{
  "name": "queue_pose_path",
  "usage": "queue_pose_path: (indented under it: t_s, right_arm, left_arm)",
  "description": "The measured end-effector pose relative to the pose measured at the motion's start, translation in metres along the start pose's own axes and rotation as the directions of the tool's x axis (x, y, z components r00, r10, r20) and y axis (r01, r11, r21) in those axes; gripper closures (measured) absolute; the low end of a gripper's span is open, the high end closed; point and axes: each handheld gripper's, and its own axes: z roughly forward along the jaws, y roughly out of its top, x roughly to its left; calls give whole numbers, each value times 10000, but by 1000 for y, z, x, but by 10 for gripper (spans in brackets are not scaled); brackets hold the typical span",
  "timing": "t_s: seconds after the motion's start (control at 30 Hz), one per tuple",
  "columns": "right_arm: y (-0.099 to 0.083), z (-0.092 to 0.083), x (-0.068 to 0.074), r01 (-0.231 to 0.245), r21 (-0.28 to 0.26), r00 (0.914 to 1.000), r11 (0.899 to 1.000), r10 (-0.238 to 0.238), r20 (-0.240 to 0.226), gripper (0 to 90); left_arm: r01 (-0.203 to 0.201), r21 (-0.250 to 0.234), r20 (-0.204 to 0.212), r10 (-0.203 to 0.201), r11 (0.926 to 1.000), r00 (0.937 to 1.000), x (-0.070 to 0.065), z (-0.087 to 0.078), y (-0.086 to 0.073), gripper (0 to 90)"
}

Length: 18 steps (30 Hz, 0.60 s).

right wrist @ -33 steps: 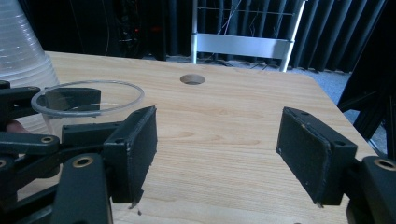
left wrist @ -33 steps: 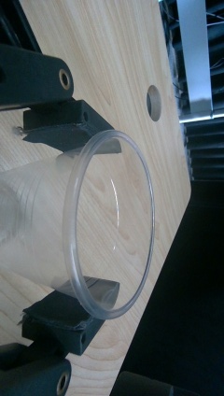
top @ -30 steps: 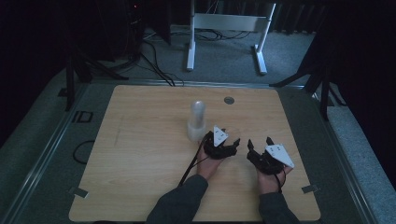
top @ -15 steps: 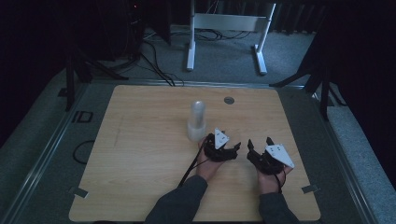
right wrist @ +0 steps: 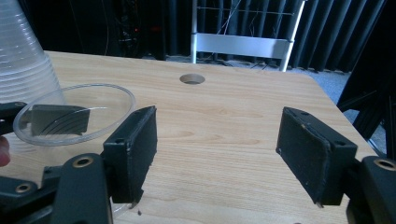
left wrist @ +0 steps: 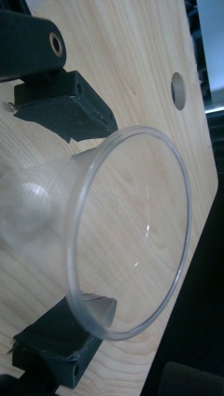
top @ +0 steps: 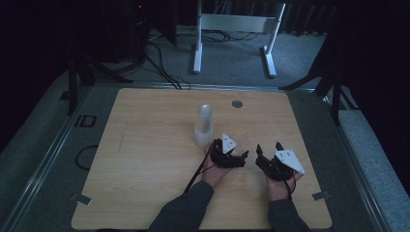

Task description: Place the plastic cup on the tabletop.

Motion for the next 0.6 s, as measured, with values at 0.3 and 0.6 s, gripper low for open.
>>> queue_pose_path:
  t_s: [0.3, 0.6]
  right_arm:
    - [0, 0, 0, -14, -13, 10000, 10000, 14, -9, 285]
    - [0, 0, -1, -45, -2, 10000, 10000, 45, 7, 286]
  left_arm:
    - [10, 110, 77, -11, 9999, 10000, 2, -5, -3, 157]
    - [15, 213, 365, -23, 9998, 9993, 4, -16, -10, 158]
